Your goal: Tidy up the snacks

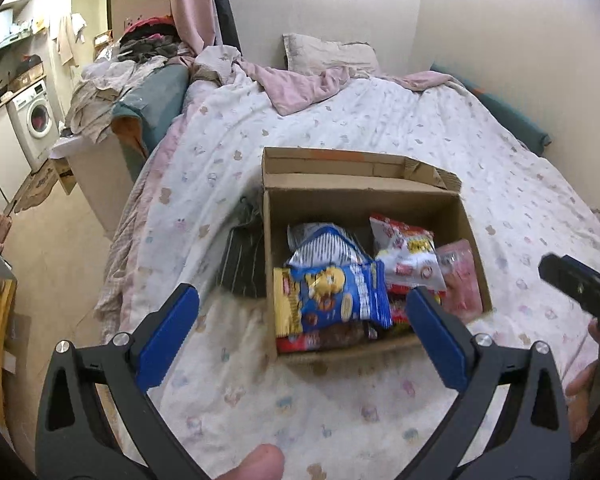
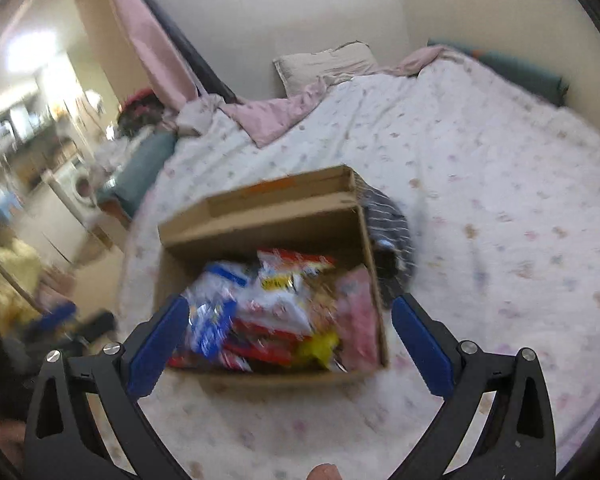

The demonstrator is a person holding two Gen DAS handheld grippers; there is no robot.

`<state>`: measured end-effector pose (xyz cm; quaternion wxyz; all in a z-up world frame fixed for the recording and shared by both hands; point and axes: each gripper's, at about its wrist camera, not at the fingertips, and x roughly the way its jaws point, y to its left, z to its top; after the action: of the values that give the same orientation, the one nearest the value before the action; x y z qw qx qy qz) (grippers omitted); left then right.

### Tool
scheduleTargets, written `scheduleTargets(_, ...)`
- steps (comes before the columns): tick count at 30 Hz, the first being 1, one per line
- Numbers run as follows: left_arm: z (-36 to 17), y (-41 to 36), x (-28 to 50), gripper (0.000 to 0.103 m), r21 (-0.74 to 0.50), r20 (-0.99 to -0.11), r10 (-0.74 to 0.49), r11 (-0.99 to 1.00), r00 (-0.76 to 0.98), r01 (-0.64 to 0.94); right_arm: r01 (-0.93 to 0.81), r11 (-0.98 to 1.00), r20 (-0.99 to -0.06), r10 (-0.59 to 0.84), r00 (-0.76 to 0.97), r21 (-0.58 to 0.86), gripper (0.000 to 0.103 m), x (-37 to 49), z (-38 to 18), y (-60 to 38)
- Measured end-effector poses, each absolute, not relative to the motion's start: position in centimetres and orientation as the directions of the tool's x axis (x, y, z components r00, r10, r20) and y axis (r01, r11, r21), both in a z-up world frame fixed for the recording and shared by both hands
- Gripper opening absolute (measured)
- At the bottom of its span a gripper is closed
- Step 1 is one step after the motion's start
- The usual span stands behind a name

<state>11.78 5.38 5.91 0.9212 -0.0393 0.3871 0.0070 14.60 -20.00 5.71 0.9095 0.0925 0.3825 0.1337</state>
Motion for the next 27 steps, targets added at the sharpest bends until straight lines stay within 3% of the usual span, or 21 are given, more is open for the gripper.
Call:
scheduleTargets(10, 4.7, 6.6, 6.2, 0.103, -0.122, -0.721, -0.035, 0.990, 0.692, -0.076, -0.237, 0.956, -0.645, 0.292, 0.706, 0.174, 0.103, 6.4, 6.2, -18.1)
scheduleTargets(17, 2.6, 5.3, 4.9, 0.103, -0.043, -0.688, 0.015, 0.997, 0.726, -0.060, -0.231, 0.958, -0.619, 0.288, 0.731, 0.172, 0.103, 5.2, 4.2, -17.3)
scheduleTargets(27, 1.2, 5.7, 6.1, 0.103, -0.120, -0.717, -0.041, 0.991, 0.696, -0.065, -0.187, 0.966, -0.622, 0.259, 0.739, 0.180, 0.103, 5.7, 1.7, -17.0)
